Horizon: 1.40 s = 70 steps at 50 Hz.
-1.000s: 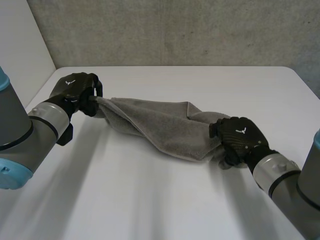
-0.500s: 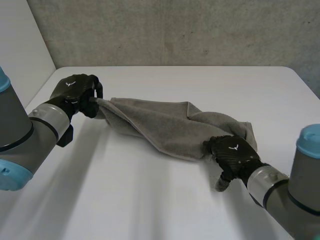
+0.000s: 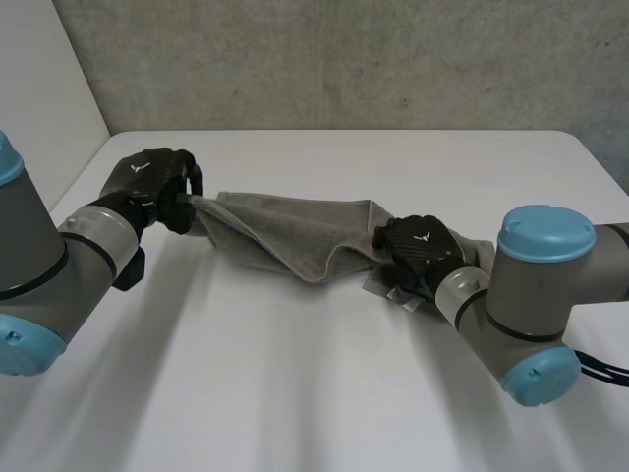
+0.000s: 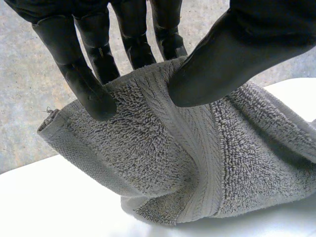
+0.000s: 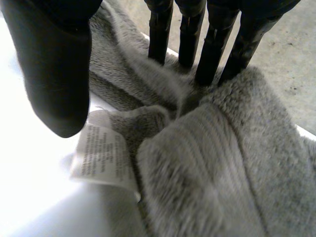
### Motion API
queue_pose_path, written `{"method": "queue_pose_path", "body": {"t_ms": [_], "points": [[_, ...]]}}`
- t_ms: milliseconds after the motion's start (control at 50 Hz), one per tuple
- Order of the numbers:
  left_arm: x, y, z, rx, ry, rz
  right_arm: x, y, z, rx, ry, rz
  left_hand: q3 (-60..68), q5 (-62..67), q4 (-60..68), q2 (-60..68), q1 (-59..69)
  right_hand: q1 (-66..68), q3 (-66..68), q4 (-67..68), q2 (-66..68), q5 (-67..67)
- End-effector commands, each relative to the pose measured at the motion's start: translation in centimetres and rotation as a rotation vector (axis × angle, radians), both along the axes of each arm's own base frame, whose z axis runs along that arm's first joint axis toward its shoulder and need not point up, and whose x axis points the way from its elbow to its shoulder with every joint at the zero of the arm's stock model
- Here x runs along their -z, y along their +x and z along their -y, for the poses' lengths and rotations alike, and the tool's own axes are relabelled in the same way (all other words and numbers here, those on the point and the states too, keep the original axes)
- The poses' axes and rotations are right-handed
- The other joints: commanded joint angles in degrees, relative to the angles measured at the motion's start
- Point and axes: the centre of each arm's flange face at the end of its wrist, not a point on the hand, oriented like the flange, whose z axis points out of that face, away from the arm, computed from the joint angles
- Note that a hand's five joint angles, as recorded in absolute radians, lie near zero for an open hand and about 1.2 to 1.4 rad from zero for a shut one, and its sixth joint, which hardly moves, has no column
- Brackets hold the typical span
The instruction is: Fold the towel.
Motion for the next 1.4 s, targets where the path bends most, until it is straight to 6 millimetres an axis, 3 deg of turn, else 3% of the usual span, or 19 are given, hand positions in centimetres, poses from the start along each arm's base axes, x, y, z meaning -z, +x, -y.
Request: {"method": "queue_pose_path", "body": {"t_ms": [20, 120, 200, 340, 380, 480, 540, 580, 700, 800, 900, 980, 1020, 1080, 1120, 1220, 1280, 1360, 1400], "points": [[0.3, -0.1, 0.0, 0.003, 0.005, 0.001, 0.4, 0.5, 1.6, 0.04, -0.032, 0.016, -8.77, -17.7, -7.8, -7.16, -5.3, 8.08, 7.96, 8.12, 8.4, 7.3], [0.3, -0.1, 0.0, 0.004, 0.005, 0.001, 0.0, 0.7, 2.0, 0.041, -0.052, 0.028, -8.77, -17.7, -7.8, -7.16, -5.3, 24.23, 24.12, 24.28, 24.55, 23.45], [0.3, -0.1, 0.0, 0.004, 0.005, 0.001, -0.7, 0.7, 2.5, 0.051, -0.081, 0.038, -8.77, -17.7, -7.8, -7.16, -5.3, 51.71, 51.6, 51.76, 52.03, 50.94], [0.0, 0.0, 0.2, 0.001, -0.005, -0.002, -2.1, 0.0, 2.9, 0.086, -0.11, 0.042, -8.77, -17.7, -7.8, -7.16, -5.3, 52.77, 52.65, 52.81, 53.09, 51.99], [-0.3, 0.1, 0.2, -0.002, -0.013, -0.003, -3.5, -0.1, 3.1, 0.089, -0.14, 0.058, -8.77, -17.7, -7.8, -7.16, -5.3, 52.77, 52.65, 52.81, 53.09, 51.99], [-2.1, 0.3, 0.2, -0.011, -0.061, -0.021, -9.4, -4.1, 5.2, 0.182, -0.24, 0.106, -8.77, -17.7, -7.8, -7.16, -5.3, 52.77, 52.65, 52.81, 53.09, 51.99], [-2.8, 0.4, -0.1, -0.011, -0.077, -0.027, -10.8, -4.6, 5.1, 0.179, -0.252, 0.11, -8.77, -17.7, -7.8, -7.16, -5.3, 52.77, 52.65, 52.81, 53.09, 51.99], [-3.6, 0.3, -0.6, -0.002, -0.097, -0.034, -12.7, -4.8, 4.2, 0.146, -0.248, 0.118, -8.77, -17.7, -7.8, -7.16, -5.3, 52.77, 52.65, 52.81, 53.09, 51.99], [-5.1, 0.1, -1.7, 0.012, -0.126, -0.068, -15.2, -5.0, 2.5, 0.106, -0.234, 0.126, -8.77, -17.7, -7.8, -7.16, -5.3, 52.77, 52.65, 52.81, 53.09, 51.99], [-8.1, -0.5, -3.7, 0.051, -0.183, -0.152, -21.4, -5.8, -0.2, 0.092, -0.339, 0.194, -8.77, -17.7, -7.8, -7.16, -5.3, 52.77, 52.65, 52.81, 53.09, 51.99], [-9.5, -0.3, -4.7, 0.057, -0.219, -0.17, -23.7, -6.4, -1.1, 0.063, -0.314, 0.183, -8.77, -17.7, -7.8, -7.16, -5.3, 52.77, 52.65, 52.81, 53.09, 51.99], [-9.2, -0.3, -4.6, 0.055, -0.206, -0.16, -22.8, -7.2, 0.1, 0.062, -0.245, 0.154, -8.77, -17.7, -7.8, -7.16, -5.3, 52.77, 52.65, 52.81, 53.09, 51.99], [-8.1, -0.4, -4.3, 0.055, -0.177, -0.144, -19.7, -6.9, 1.7, 0.046, -0.136, 0.102, -8.77, -17.7, -7.8, -7.16, -5.3, 52.77, 52.65, 52.81, 53.09, 51.99], [-7.1, -0.6, -3.8, 0.054, -0.148, -0.134, -18.0, -6.8, 2.3, 0.038, -0.096, 0.056, -8.77, -17.7, -7.8, -7.16, -5.3, 52.77, 52.65, 52.81, 53.09, 51.99], [-4.3, -1.0, -2.5, 0.047, -0.076, -0.099, -14.6, -6.7, 3.3, 0.027, -0.032, -0.063, -8.77, -17.7, -7.8, -7.16, -5.3, 52.77, 52.65, 52.81, 53.09, 51.99], [-0.5, -1.5, 0.1, 0.04, -0.003, -0.026, -10.6, -6.7, 5.3, 0.042, 0.02, -0.177, -8.77, -17.7, -7.8, -7.16, -5.3, 52.77, 52.65, 52.81, 53.09, 51.99], [0.5, -2.1, 2.2, 0.044, -0.02, 0.034, -10.4, -6.5, 6.9, 0.073, -0.016, -0.187, -8.77, -17.7, -7.8, -7.16, -5.3, 52.77, 52.65, 52.81, 53.09, 51.99], [-0.2, -3.1, 4.5, 0.054, -0.097, 0.068, -11.9, -5.7, 9.0, 0.104, -0.154, -0.154, -8.77, -17.7, -7.8, -7.16, -5.3, 52.77, 52.65, 52.81, 53.09, 51.99], [-3.2, -3.8, 6.7, 0.045, -0.224, 0.045, -14.9, -4.2, 10.4, 0.127, -0.383, -0.078, -8.77, -17.7, -7.8, -7.16, -5.3, 52.77, 52.65, 52.81, 53.09, 51.99]]}}
